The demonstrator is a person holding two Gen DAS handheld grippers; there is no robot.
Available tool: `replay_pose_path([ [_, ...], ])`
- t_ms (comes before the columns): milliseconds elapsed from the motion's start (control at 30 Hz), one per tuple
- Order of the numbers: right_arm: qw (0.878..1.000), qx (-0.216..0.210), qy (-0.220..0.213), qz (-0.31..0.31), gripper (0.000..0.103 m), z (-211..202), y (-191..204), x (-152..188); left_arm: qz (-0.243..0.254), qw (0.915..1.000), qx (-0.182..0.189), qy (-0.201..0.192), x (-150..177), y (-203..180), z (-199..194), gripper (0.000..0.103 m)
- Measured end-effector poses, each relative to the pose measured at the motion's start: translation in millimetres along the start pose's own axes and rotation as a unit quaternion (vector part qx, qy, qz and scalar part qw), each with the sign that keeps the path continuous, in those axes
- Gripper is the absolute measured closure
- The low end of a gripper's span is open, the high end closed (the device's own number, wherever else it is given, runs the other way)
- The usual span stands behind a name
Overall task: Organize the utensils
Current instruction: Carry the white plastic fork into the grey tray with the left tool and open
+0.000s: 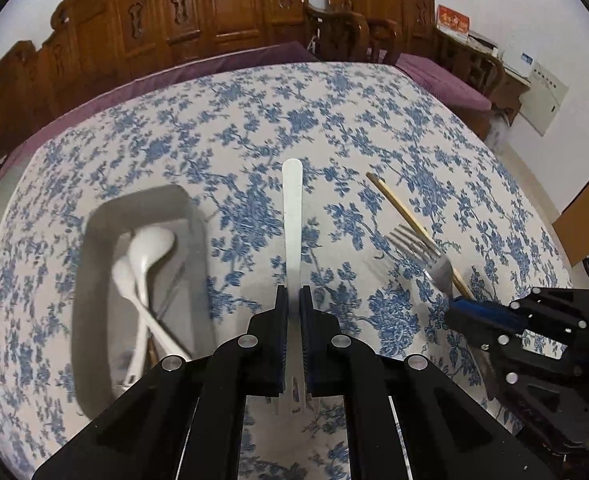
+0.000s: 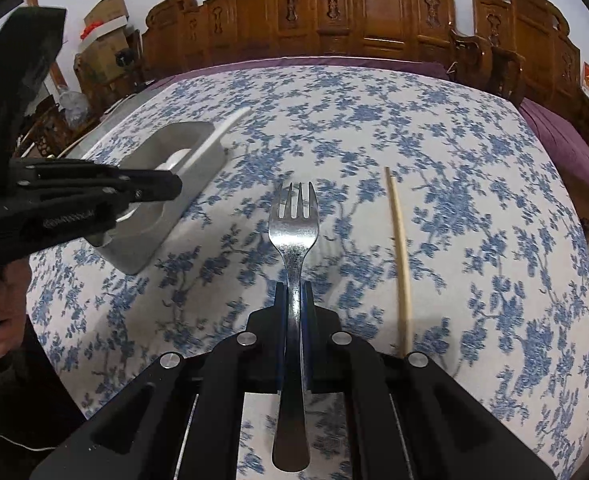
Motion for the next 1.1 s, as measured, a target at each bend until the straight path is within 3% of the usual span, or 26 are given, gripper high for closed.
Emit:
replay_pose_path([
  [467,0.999,-0.02,-0.018,-0.017,0.095,2,53,-37,-0.013,0.9997,-0.02,-0.009,0,64,-34,0.098],
  [1100,0.998,-0.039,-0.019,-0.048,0.095,16,114,-65,-0.062,0.9977,-0.024,0.007,18,123,-22,0.098],
])
Point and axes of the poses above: each gripper's, at about its wrist camera, not at the fingertips, and z roughly the way its jaws point, y to its left, x to its underside, the point moved 4 cm from there along z, roughly the way its jaws point, and after that the axes turned 13 degrees about -y, right-handed, at the moved point
